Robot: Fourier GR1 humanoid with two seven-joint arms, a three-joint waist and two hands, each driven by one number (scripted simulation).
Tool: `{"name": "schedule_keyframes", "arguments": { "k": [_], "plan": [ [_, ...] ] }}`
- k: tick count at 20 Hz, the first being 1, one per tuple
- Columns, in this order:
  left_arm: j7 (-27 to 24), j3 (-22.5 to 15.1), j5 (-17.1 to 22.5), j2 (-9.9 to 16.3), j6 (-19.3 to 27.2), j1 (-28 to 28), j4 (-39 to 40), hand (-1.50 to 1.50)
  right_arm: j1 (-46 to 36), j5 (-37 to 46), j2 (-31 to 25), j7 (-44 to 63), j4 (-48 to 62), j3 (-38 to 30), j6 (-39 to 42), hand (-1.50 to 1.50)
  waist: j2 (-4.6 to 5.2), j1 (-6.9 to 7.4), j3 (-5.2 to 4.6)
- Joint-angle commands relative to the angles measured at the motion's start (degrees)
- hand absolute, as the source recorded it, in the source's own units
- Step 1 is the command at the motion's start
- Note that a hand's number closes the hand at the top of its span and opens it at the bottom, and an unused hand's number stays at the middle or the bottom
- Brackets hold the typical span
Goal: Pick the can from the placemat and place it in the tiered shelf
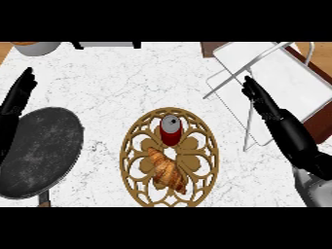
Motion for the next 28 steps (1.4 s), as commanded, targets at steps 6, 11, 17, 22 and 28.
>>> {"name": "schedule_keyframes", "arguments": {
  "k": [6, 11, 17, 22, 28],
  "plan": [
    [14.08, 0.08, 12.45, -11.33, 0.8, 8.04, 10.86, 0.0, -6.6, 0.51, -3.69, 2.6, 3.12, -11.59, -6.0, 1.5, 2.86, 2.5, 1.03],
    [16.63, -2.92, 13.44, -14.62, -0.82, 8.16, 12.5, 0.0, -7.51, 6.73, -1.46, 14.18, 18.44, -7.75, -10.38, -1.5, 2.48, 3.63, 1.18],
    [19.43, -1.23, 13.11, -16.34, 0.37, 4.6, 15.52, 0.0, -5.32, 4.94, -3.05, 6.03, 15.55, -5.89, 2.68, -1.5, 1.86, 2.18, 1.18],
    [20.24, -1.8, 11.99, -16.52, 0.61, 6.92, 13.43, 0.0, -9.1, 1.43, -8.02, 21.42, 4.72, -5.08, 10.77, -1.5, 1.54, 2.09, 1.12],
    [18.48, 0.78, 13.48, -15.33, -3.84, 5.8, 16.67, 0.0, -15.14, 3.58, -6.9, 36.28, -1.8, -0.22, 12.51, -1.5, 1.66, 2.3, 1.09]
  ]
}}
